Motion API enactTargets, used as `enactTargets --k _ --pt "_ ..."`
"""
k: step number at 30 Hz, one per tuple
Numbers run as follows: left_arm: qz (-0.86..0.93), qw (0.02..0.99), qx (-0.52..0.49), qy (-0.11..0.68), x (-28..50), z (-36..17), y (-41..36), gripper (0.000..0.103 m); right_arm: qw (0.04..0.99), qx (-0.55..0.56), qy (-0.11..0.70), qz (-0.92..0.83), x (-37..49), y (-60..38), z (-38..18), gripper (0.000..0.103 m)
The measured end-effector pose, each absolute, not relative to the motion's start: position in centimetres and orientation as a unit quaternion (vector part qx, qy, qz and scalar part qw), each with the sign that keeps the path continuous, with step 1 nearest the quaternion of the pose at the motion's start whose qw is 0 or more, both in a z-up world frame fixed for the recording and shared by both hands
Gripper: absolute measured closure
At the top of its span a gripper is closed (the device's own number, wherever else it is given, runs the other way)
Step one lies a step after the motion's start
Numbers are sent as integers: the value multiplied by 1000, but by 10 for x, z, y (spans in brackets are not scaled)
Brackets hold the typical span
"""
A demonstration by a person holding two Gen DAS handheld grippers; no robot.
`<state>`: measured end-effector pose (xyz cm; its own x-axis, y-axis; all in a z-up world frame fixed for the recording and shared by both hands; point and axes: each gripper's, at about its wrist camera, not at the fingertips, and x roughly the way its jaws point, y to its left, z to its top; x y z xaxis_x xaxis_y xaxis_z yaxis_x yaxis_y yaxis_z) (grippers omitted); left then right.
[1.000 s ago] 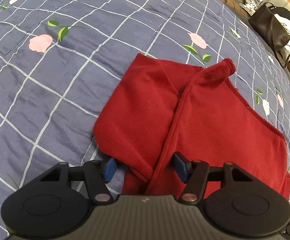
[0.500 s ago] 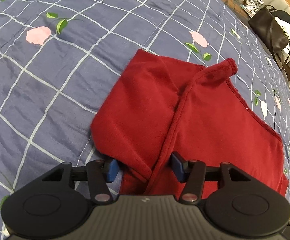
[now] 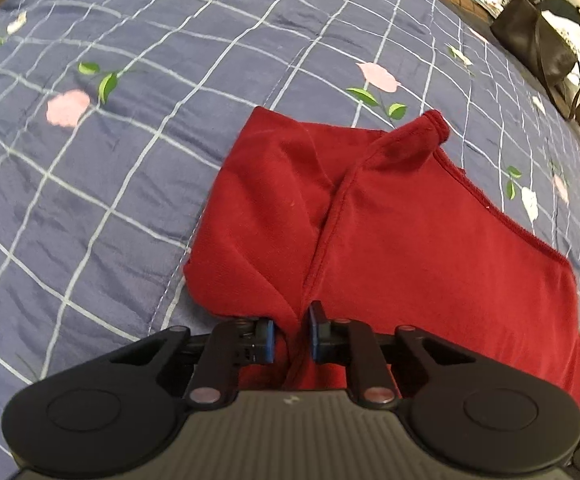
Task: Fold small clothes
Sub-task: 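Lift the held edge with the left tool and fold it over the sweater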
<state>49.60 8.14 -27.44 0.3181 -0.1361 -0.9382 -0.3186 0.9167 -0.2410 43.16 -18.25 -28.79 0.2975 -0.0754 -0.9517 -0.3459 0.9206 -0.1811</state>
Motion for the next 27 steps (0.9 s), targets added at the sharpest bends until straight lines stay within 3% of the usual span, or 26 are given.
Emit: enactTargets --k 16,27 --pt "51 818 -131 557 500 -221 36 89 757 -169 614 144 449 -198 -282 0" --pt "10 848 -44 528 502 -161 -67 90 787 -157 580 137 424 -295 -241 1"
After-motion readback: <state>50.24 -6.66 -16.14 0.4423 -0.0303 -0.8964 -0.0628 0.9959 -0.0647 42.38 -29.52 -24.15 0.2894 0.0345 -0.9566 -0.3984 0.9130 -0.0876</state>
